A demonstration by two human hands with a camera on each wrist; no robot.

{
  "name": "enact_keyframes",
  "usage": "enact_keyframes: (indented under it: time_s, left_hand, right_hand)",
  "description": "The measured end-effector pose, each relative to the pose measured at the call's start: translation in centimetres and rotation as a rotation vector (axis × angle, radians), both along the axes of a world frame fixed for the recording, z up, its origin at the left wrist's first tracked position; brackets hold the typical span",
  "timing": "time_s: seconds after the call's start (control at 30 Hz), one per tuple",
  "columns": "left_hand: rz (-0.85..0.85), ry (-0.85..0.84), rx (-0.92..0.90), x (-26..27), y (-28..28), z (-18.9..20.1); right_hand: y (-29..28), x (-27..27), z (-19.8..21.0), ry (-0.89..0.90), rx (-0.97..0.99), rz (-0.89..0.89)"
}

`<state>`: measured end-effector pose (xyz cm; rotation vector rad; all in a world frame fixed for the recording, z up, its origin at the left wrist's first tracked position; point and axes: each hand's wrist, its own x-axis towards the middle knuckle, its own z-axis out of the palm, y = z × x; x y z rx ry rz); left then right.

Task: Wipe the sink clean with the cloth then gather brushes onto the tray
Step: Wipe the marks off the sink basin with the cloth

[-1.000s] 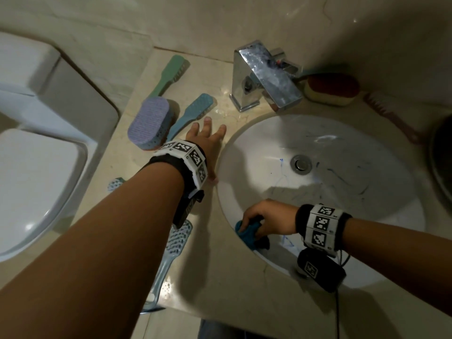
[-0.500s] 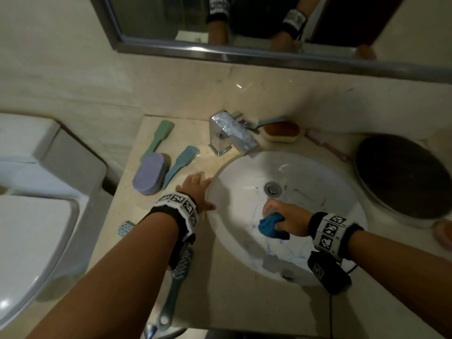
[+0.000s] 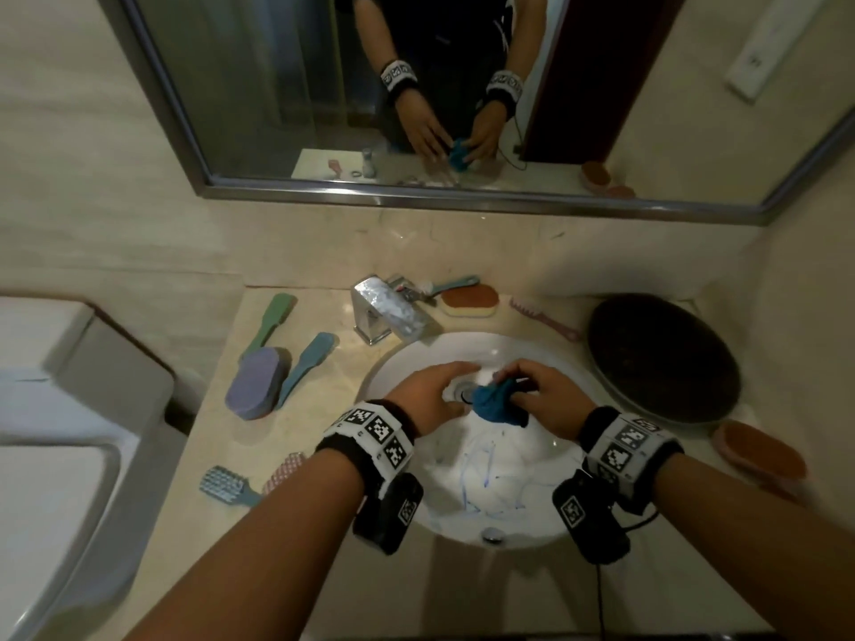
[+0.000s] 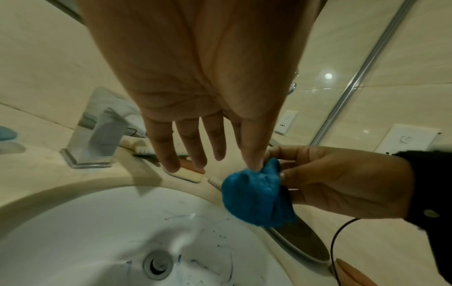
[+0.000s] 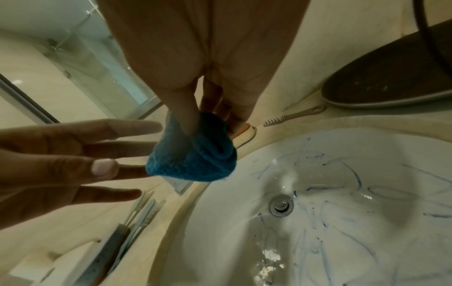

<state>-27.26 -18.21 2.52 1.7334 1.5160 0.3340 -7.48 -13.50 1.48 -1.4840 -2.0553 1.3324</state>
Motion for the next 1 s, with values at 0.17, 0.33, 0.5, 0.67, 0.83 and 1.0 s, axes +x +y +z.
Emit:
enact_keyframes:
  time_s: [0.17, 0.33, 0.5, 0.67, 0.83, 1.0]
  left_hand:
    - [0.057, -0.068, 0.000, 2.1, 0.4, 0.8]
    - [0.182, -0.035, 0.060, 2.6, 0.5, 1.7]
    - [0.284, 0.030, 0.017, 2.2, 0.4, 2.0]
    - [0.372, -0.011, 0.075, 2.1, 0.6, 2.5]
    - [0.354, -0.096, 0.073, 3.2, 0.7, 3.2]
    - [0.369, -0.054, 0.107, 2.2, 1.2, 2.8]
  right_hand:
    - [0.4, 0.6, 1.5, 0.182, 0.018, -0.026]
    - [1.2, 0.9, 2.6, 0.232, 0.034, -0.055]
    - [2.3, 1.0, 3.3, 0.150, 0.036, -0.032]
    - [2.6, -0.6, 4.1, 0.189, -0.041, -0.065]
    - [2.3, -1.8, 4.9, 0.344, -0.195, -0.094]
    - [2.7, -2.0, 5.0, 0.337, -0.204, -0.025]
